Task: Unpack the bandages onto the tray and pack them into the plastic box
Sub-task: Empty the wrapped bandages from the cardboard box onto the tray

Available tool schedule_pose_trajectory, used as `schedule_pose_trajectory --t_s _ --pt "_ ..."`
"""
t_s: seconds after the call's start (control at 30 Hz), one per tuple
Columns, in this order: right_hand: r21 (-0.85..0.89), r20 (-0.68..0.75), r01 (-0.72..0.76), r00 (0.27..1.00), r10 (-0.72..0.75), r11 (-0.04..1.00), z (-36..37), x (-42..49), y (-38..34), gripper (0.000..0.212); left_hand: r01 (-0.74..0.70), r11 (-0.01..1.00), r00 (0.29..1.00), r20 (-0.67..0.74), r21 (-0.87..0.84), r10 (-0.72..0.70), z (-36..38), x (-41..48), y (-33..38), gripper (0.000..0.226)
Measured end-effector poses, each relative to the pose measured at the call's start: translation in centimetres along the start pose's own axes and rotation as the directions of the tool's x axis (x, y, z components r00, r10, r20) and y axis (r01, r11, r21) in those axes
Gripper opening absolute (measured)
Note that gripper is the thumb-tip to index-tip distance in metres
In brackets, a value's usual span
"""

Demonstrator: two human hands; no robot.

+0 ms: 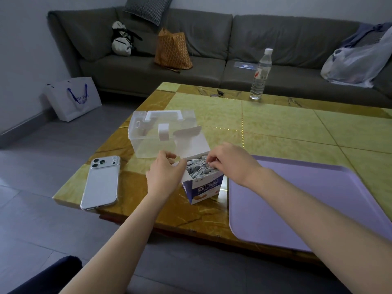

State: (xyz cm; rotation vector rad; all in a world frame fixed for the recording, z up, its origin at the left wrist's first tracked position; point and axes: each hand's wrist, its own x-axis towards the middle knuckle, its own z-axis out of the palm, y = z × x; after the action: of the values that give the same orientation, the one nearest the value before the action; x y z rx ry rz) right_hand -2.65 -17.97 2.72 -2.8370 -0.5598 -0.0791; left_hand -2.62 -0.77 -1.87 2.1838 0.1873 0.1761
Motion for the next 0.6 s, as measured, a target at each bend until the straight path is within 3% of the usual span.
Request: schedule_pose_trajectory --t_s 0.23,0.4,0.6 --pt "-0.131 0.13 0.001 0.991 0.016 0.991 -0.6 1.5 -0.5 0.023 0.047 0.996 0.997 0.058 -0.079 -0.042 -0.2 0.5 0.3 0.014" --pt "-0.273 0.109 0.072 0.993 -0.044 0.959 -0.1 1.8 -0.7 0.021 0.056 0.994 0.997 0.063 -0.095 -0.05 -0.3 0.6 0.2 0.011" --pt "-0.085 0.001 0.064 0.998 -0.064 0.994 -1.1 0.7 0.2 0.016 0.054 0.994 0.998 0.05 -0.1 -0.049 -0.1 0.6 0.1 0.01"
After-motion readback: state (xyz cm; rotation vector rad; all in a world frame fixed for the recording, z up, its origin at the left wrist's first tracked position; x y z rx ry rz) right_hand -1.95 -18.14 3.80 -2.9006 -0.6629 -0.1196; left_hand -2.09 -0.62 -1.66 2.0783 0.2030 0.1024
